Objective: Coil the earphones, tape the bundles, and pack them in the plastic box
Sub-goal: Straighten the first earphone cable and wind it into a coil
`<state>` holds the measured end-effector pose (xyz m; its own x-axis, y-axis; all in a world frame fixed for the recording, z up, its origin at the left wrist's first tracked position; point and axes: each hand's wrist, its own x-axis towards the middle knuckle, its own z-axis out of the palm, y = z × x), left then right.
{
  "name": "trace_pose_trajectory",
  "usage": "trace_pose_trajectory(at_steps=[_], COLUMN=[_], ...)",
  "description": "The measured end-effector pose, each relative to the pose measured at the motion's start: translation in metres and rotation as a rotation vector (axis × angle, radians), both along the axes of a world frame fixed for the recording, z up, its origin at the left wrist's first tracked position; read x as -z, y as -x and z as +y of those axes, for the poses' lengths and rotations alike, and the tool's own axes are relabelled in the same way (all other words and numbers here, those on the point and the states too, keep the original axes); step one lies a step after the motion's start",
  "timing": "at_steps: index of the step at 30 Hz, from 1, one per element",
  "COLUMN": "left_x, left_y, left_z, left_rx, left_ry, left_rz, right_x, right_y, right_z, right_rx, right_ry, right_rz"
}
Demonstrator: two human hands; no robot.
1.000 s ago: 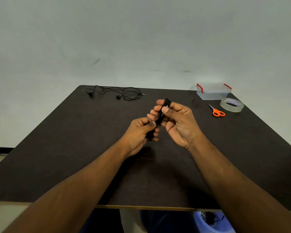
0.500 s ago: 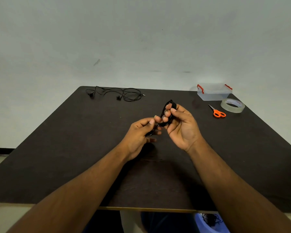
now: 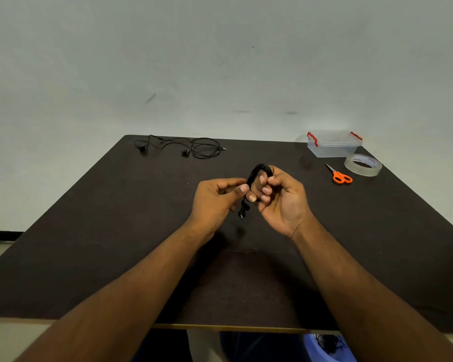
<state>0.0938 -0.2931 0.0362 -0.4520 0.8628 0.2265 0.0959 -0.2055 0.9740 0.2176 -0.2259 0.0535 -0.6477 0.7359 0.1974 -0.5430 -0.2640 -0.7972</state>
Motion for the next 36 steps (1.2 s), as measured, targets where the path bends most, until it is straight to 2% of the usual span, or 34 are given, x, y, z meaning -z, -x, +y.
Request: trace_pose_trajectory(at_steps=[3, 8, 12, 18, 20, 23, 29, 32, 36], left_x=[0.000, -0.005, -0.008, -0.011, -0.011, -0.010, -0.003, -0.004, -0.002], left_y=[-0.003, -0.005, 0.002, 0.008, 0.007, 0.002, -0.006, -0.006, 0.007], left_z=[0.002, 0.003, 0.002, -0.002, -0.004, -0.003, 0.003, 0.007, 0.013], left_rx=[0.028, 0.198, 0.256, 0.319, 0.284, 0.117, -0.039, -0.120, -0.253], left_ry=[0.028, 0.022, 0.020, 0.062, 0.038, -0.003, -0.091, -0.120, -0.075], left_rz=[0.037, -0.029, -0.060, 0.017, 0.060, 0.128, 0.023, 0.064, 0.127], right_x=[0.001, 0.002, 0.002, 0.006, 0.003, -0.001, -0.010, -0.010, -0.004], right_y=[-0.001, -0.001, -0.002, -0.006, -0.007, -0.011, -0.014, -0.011, -0.008], right_z=[0.000, -0.001, -0.001, 0.003, 0.005, 0.012, 0.021, 0.018, 0.019], right_rx=[0.014, -0.004, -0.062, -0.139, -0.138, -0.112, -0.103, -0.048, 0.157], right_ry=[0.009, 0.018, 0.030, -0.055, -0.073, -0.068, -0.092, -0.107, -0.474], right_rz=[-0.021, -0.030, 0.000, -0.114, -0.155, -0.247, -0.293, -0.315, -0.703])
